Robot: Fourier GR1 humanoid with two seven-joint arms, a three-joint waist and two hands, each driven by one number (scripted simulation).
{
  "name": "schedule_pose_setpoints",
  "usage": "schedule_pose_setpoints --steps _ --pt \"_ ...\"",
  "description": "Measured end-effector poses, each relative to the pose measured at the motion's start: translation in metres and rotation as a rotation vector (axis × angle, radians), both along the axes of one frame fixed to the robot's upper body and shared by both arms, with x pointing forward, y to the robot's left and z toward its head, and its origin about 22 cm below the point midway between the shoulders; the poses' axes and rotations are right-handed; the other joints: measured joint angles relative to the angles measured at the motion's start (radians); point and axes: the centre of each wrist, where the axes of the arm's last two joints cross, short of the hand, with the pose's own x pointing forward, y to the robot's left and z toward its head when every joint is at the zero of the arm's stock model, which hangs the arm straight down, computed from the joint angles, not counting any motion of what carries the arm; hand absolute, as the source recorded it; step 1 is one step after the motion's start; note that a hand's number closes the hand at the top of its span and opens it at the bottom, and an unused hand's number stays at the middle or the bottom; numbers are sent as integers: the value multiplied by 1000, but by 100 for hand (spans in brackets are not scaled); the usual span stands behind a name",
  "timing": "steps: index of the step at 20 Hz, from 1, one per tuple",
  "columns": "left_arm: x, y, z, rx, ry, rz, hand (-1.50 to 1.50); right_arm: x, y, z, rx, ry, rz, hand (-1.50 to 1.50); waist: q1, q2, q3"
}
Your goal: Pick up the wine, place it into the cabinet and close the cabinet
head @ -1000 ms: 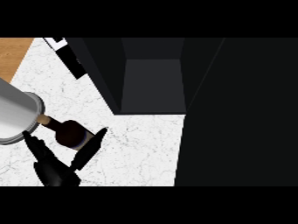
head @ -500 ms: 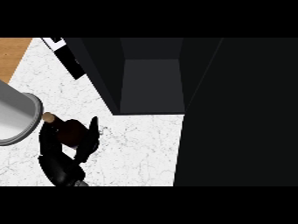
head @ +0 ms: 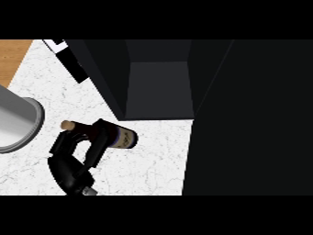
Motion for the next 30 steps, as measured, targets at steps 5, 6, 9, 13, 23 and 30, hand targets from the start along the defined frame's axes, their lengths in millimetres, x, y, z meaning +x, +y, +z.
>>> schedule_pose_setpoints --steps 5,6,9,13,23,30 --pt "-15 -5 7 21 22 -242 150 1 2 -1 13 -1 7 -150 -7 -4 -4" --pt "-19 -7 9 20 26 -300 150 1 3 -1 13 -2 10 -150 -7 -4 -5" --pt "-27 -8 17 8 5 -437 150 1 3 -2 19 -1 7 -150 -2 -4 -8" --pt "-33 -3 25 -17 -59 -580 150 0 1 -3 15 7 4 -150 5 -4 -8" --pt "-40 55 -21 -132 -232 -792 150 -2 0 -3 8 21 5 -150 18 -1 2" --pt "-38 75 -47 -167 -319 -853 150 -3 2 -2 11 40 6 -150 18 -2 9"
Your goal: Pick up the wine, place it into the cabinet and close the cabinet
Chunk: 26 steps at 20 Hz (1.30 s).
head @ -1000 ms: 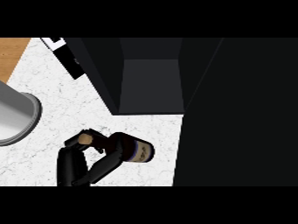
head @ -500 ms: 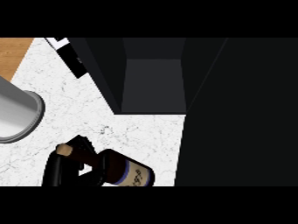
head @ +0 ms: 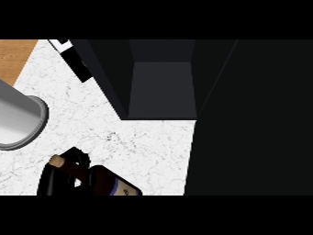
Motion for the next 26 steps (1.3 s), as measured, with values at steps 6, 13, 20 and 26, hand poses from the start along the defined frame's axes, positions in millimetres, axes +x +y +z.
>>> schedule_pose_setpoints --steps 6,13,20,26 --pt "6 -13 15 9 -14 -15 150 0 -5 3 -13 0 -24 -150 0 0 1" --pt "30 -44 43 5 -26 -37 150 2 -8 6 -14 -1 -44 -150 -3 1 1" --pt "52 -78 69 12 -14 -64 150 -1 -17 1 -25 -16 -66 -150 -5 1 1" --pt "81 -101 76 37 3 -55 150 -2 -21 -2 -32 -23 -70 -150 -6 1 1"
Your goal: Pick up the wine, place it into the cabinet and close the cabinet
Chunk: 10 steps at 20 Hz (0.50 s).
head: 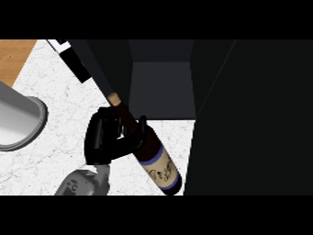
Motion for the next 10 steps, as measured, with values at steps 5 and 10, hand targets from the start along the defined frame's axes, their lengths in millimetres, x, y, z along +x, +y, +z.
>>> schedule_pose_setpoints --steps 5,10 --pt "24 -15 -1 65 -10 34 150 1 -9 5 -32 -8 -18 -150 -3 0 0" --pt "35 -29 -17 123 4 56 150 7 -9 6 -18 -22 -7 -150 -4 2 0"
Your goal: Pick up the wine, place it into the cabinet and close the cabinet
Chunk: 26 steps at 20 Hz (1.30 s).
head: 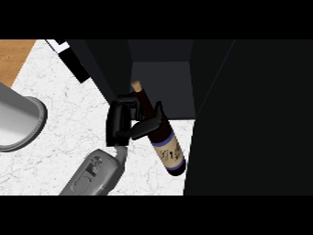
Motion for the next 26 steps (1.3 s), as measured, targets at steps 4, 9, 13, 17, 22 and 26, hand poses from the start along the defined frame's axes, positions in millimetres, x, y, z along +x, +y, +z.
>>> schedule_pose_setpoints --steps 4,9,13,17,22,26 --pt "1 -4 -16 32 12 13 150 2 -2 3 4 -5 0 -150 1 0 0" --pt "9 -9 -34 56 23 35 150 0 -7 3 0 5 2 -150 -4 1 0" --pt "23 -11 -38 54 16 43 150 2 -10 5 1 4 -3 -150 -5 1 0" --pt "30 -11 -42 36 2 32 150 2 -10 5 13 6 -1 -150 -6 1 0" --pt "56 -11 -36 11 1 19 150 2 -10 1 29 0 20 -150 -15 3 -1" --pt "75 -11 -28 0 19 16 150 4 -13 5 29 -5 20 -150 -18 5 0"
